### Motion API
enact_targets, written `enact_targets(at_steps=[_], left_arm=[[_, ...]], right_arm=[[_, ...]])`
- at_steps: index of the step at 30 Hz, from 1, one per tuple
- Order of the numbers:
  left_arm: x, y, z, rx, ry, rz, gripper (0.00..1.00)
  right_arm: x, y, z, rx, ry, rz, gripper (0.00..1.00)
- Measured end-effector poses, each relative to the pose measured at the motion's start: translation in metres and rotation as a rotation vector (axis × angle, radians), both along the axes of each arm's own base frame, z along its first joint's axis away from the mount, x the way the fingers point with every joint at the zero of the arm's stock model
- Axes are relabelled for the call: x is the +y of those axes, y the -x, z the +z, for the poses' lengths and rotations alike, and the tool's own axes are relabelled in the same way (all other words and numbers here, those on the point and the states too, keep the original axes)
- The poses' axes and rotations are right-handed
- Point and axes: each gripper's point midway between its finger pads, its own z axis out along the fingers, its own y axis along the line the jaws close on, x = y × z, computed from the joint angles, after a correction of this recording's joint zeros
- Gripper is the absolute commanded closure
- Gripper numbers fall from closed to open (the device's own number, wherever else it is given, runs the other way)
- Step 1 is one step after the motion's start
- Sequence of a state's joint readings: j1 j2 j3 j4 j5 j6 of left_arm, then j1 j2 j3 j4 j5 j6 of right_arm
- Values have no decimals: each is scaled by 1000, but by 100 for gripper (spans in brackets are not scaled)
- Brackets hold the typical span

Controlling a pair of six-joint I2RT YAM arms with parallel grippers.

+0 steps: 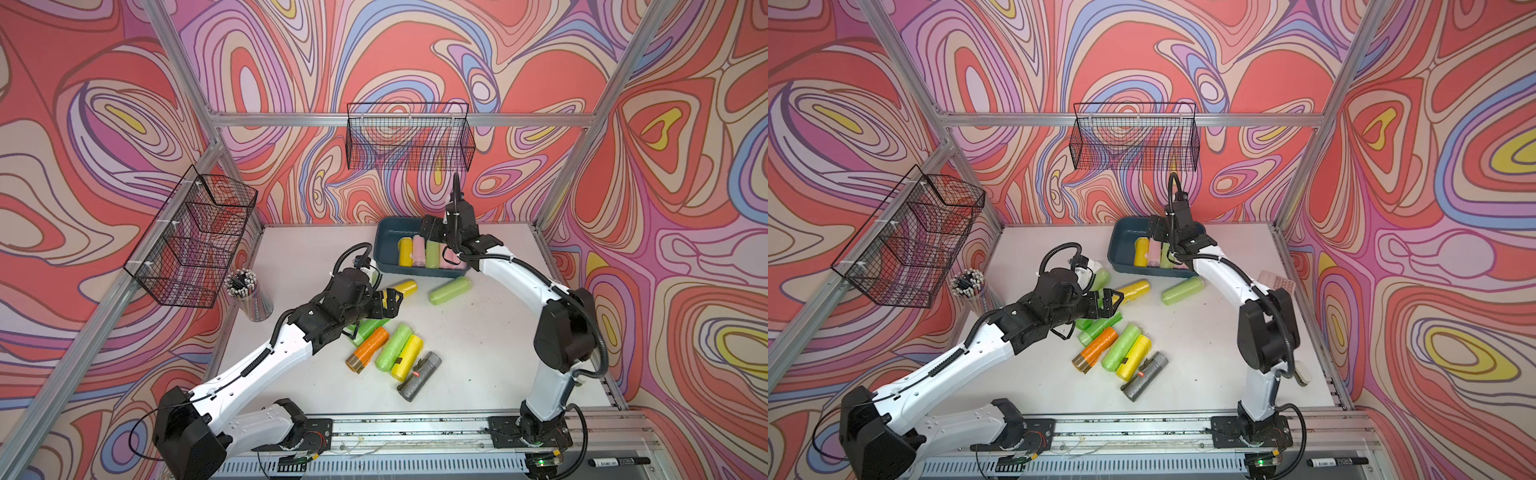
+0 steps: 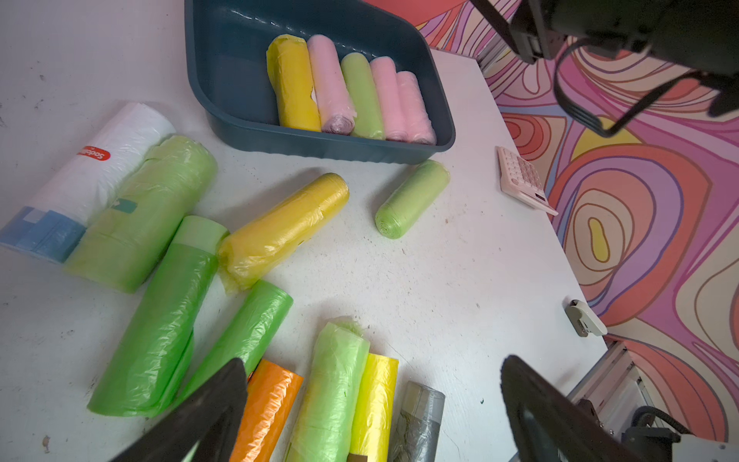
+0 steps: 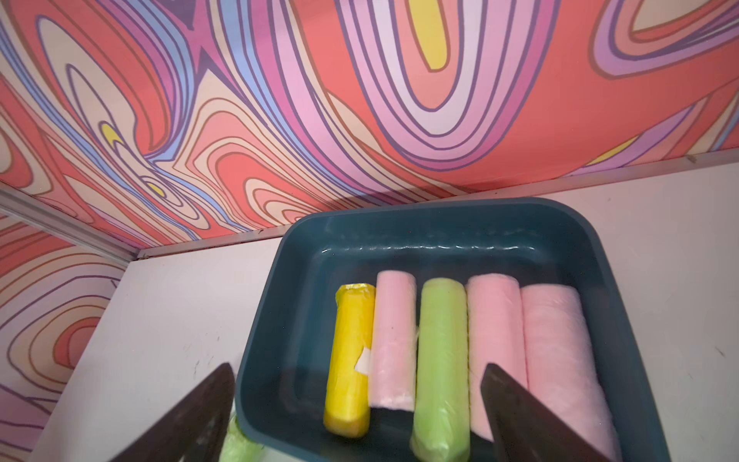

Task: Put the roll of trash bags into the storage box
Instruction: Place the roll of trash bags in the storage box, then pick up the roll of trash bags from the center of the board.

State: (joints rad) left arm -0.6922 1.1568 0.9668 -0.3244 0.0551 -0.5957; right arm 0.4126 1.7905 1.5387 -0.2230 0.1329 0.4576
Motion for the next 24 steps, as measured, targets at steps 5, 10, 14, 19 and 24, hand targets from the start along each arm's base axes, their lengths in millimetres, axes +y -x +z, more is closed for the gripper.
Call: enact_targets(at_steps=[5, 10, 14, 19, 24], left_arm=[[-4, 4, -1, 11, 14, -27, 0], [-7, 12, -12, 44, 21, -63, 0], [-9, 19, -23, 74, 25, -91, 0], [-17, 28, -31, 105, 29, -135, 0], [-34, 44, -40, 141, 21, -207, 2]], right_arm=[[-17, 50, -10, 61, -30, 3, 2], [-35, 103, -35, 143, -67, -9, 2], [-49, 144, -48, 180, -112, -20, 2], [-60, 178, -66, 223, -154, -27, 2], [-69, 206, -88, 271, -171, -39, 2]])
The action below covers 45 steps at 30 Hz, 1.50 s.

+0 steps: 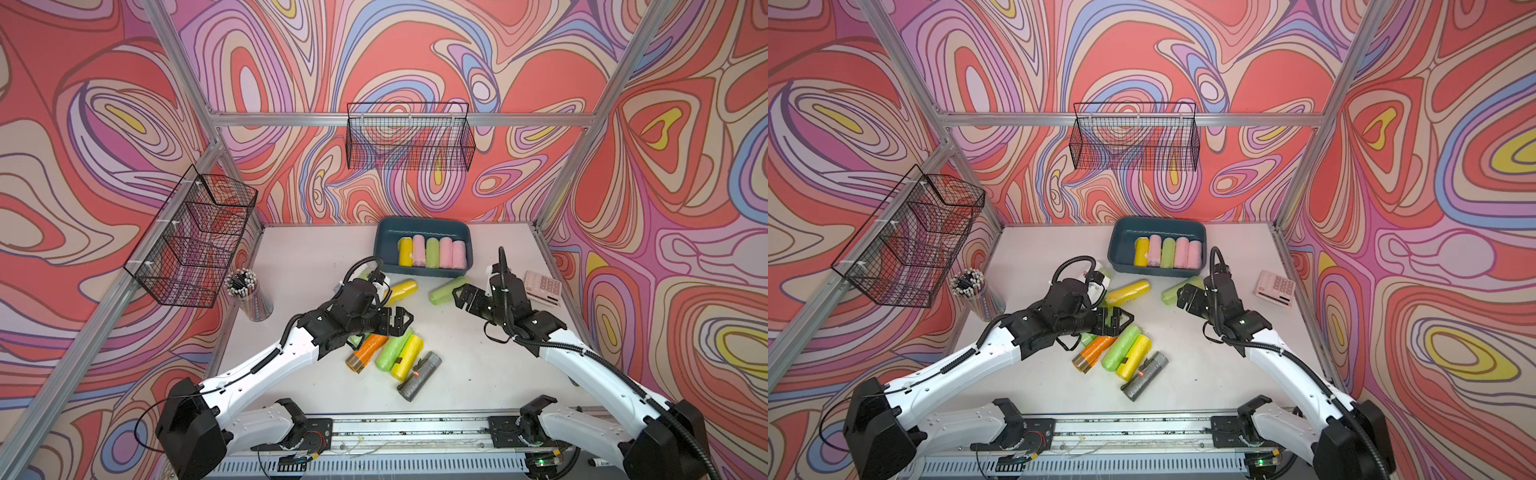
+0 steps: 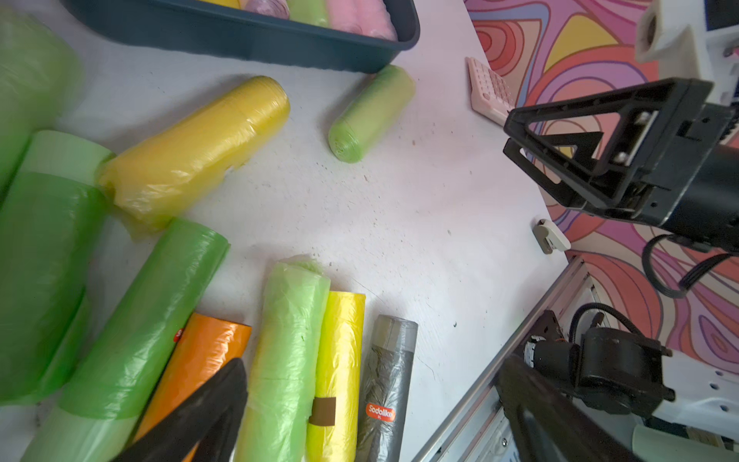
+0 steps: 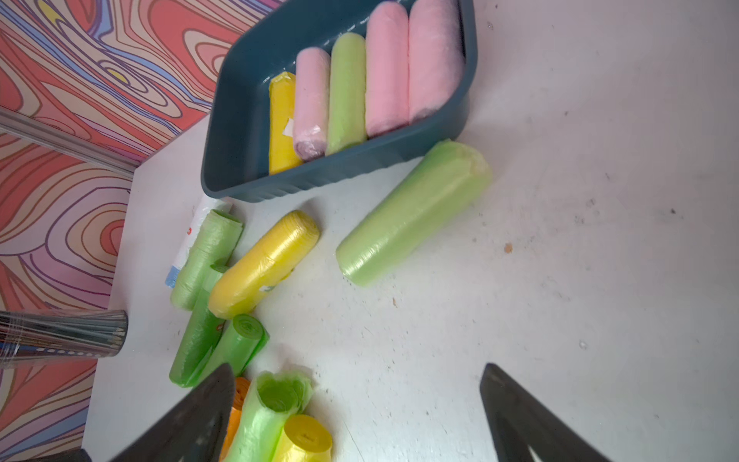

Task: Put the roll of trash bags into the storage box
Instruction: Pick up the roll of trash bags from the center of the board.

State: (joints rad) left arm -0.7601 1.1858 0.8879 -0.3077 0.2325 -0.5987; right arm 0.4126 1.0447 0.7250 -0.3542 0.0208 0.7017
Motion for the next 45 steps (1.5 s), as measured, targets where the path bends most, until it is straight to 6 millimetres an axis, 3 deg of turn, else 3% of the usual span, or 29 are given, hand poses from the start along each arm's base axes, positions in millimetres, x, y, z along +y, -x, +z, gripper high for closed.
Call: enact_targets(at_steps=[9, 21, 45], left_arm=[[-21, 31, -21, 61, -33, -112, 8], [-19, 54, -55, 134, -105, -160, 13], [-28, 82, -86, 193, -182, -235, 19]], right_arm=[[-5, 30, 1, -7, -52, 19, 2], [-18, 61, -8, 23, -70, -2, 2], [-31, 76, -11, 39, -53, -40, 2]])
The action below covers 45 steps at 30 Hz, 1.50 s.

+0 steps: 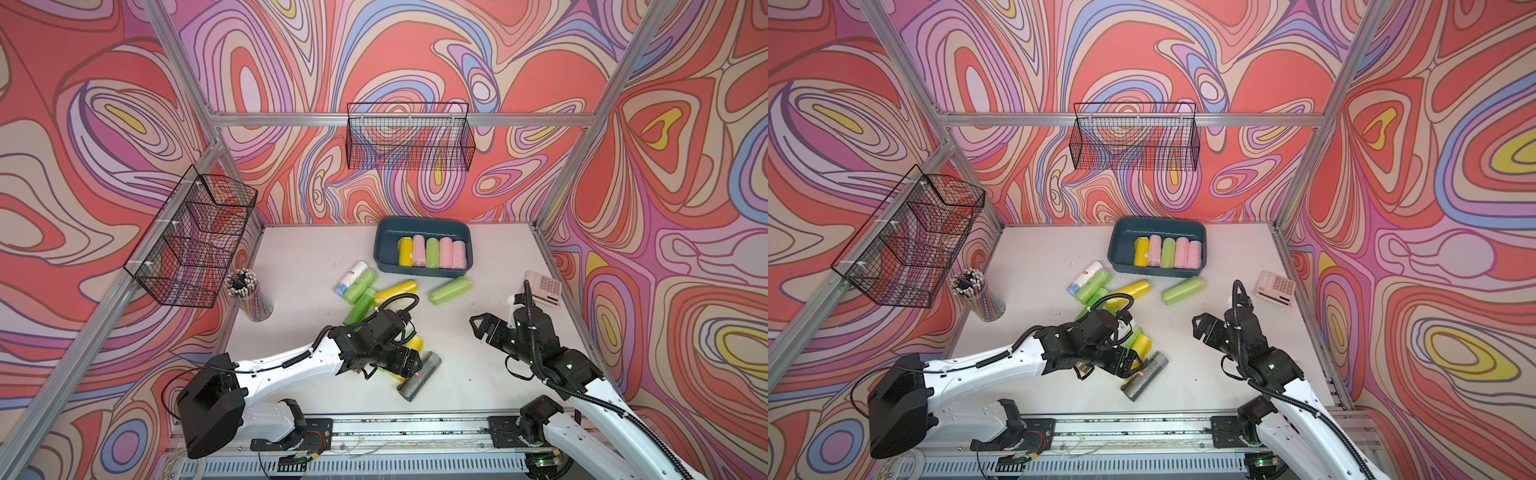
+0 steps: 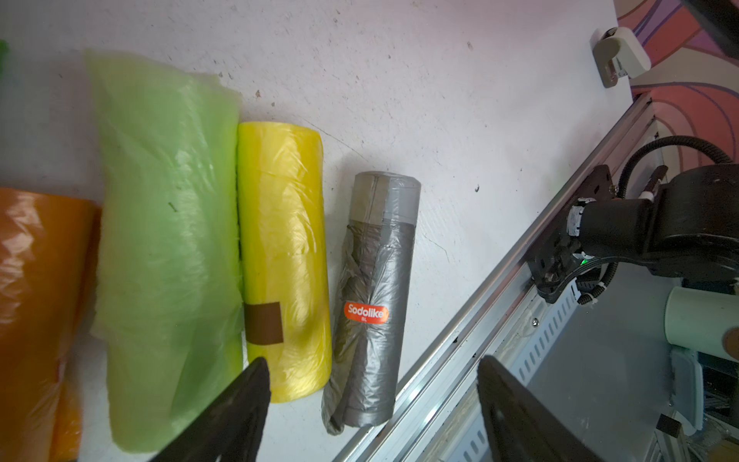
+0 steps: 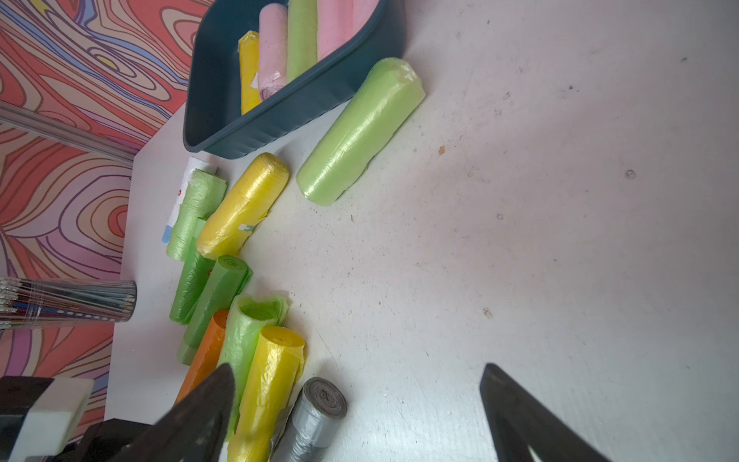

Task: Put the roll of trash bags into the storage box
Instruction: Pick up the roll of trash bags from the center of the board.

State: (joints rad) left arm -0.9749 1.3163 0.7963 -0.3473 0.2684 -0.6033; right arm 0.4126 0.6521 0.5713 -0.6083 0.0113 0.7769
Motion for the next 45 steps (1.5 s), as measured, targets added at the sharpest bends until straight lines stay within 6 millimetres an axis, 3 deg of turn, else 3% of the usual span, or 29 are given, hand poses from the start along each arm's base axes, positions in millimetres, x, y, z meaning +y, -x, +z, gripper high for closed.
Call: enact_targets(at_steps=[10, 21, 31, 45], left_arm=[[-3, 6, -7, 14, -16, -16, 25], [-18, 15, -22, 48, -38, -67, 30], [-33, 17, -24, 61, -42, -103, 33], [-36, 16, -48, 83, -111, -103, 38]], right_arm=[[-3, -2, -4, 19, 23, -12, 2], [-3, -3, 1, 9, 23, -13, 2], [-3, -4, 2, 8, 27, -12, 2], [-7, -2, -1, 21, 47, -26, 2]])
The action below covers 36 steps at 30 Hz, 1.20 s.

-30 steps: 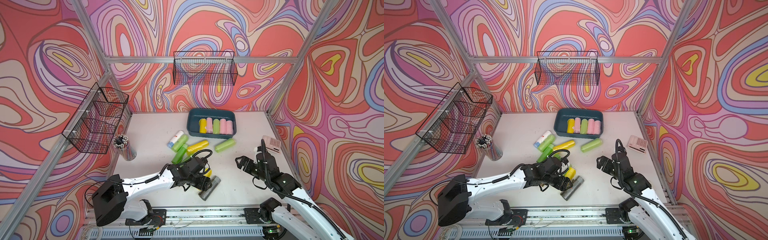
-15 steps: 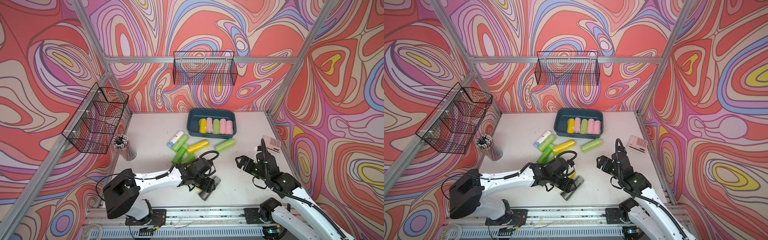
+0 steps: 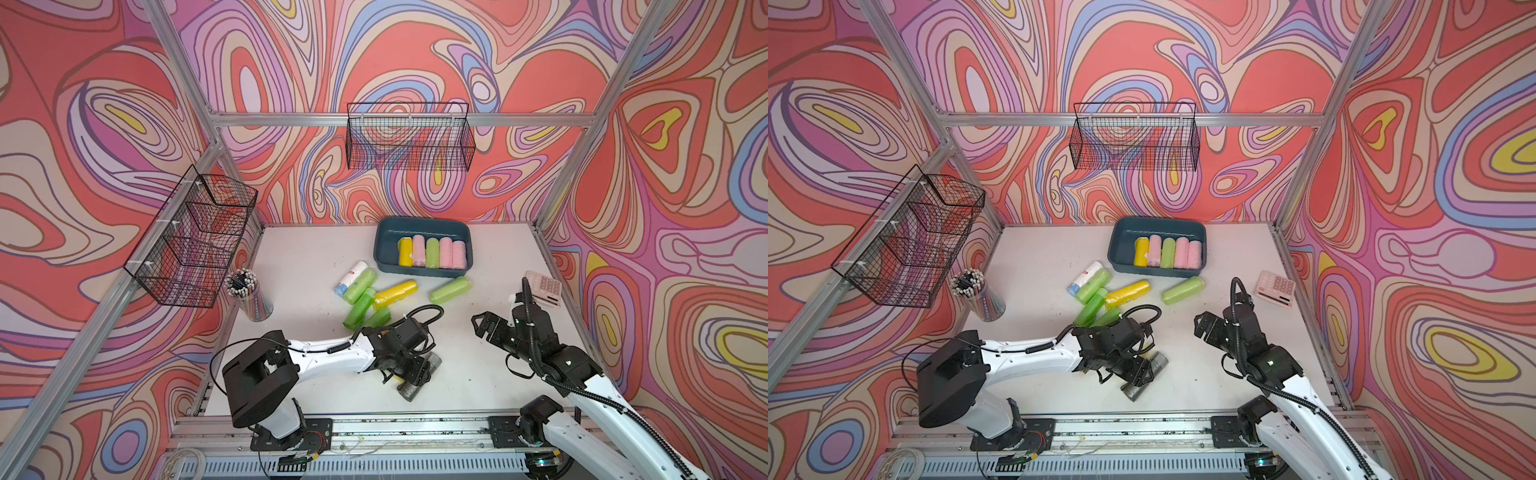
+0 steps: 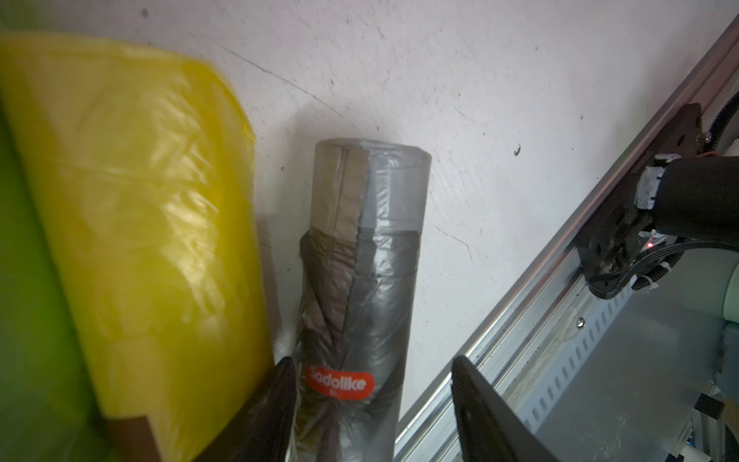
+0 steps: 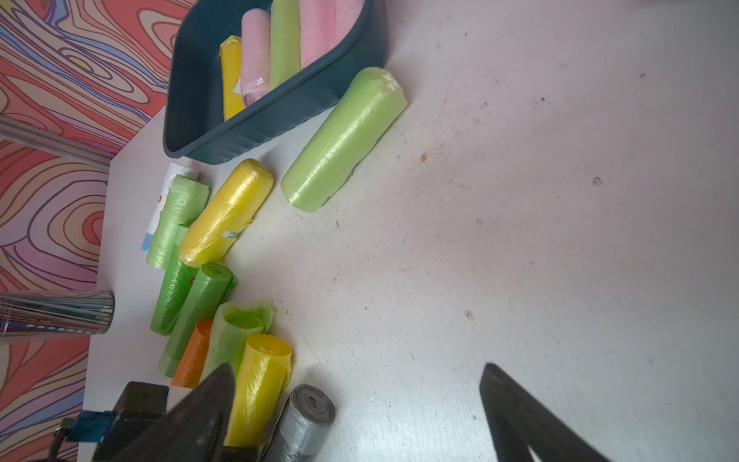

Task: Put the roll of trash bags into the storage box
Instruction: Pick up the roll of trash bags from the center of the board.

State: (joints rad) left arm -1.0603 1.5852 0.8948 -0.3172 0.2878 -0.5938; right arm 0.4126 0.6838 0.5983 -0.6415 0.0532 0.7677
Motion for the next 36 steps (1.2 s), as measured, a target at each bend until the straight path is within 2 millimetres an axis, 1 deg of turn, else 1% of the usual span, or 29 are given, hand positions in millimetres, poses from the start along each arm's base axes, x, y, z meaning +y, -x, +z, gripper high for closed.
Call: enact_targets(at_steps=[6, 12, 17, 20, 24, 26, 28, 34, 36], left_arm=[[-3, -1, -10, 10, -25, -6, 41], [-2, -2, -22, 16, -58, -6, 49], [-4, -3, -27, 12, -66, -8, 57], [-4, -4, -26, 5, -68, -8, 68], [-4, -7, -25, -11, -67, -6, 71], [-4, -10, -20, -31, -64, 1, 73], [-4, -14, -10, -60, -46, 9, 75], [-7, -29, 42, -189, 61, 51, 76], [-6, -34, 52, -224, 79, 70, 76]], right_arm=[[-2, 0, -1, 0, 8, -6, 2], [-4, 0, -2, 3, 19, -10, 2], [-5, 0, -2, 2, 25, -14, 2], [-6, 1, -2, 5, 29, -16, 2], [-6, 1, -3, 6, 30, -16, 3], [-5, 1, -3, 6, 28, -15, 3], [-5, 1, -3, 6, 25, -13, 2], [2, -3, 1, -9, -4, 4, 3], [6, -6, 5, -21, -22, 12, 3]])
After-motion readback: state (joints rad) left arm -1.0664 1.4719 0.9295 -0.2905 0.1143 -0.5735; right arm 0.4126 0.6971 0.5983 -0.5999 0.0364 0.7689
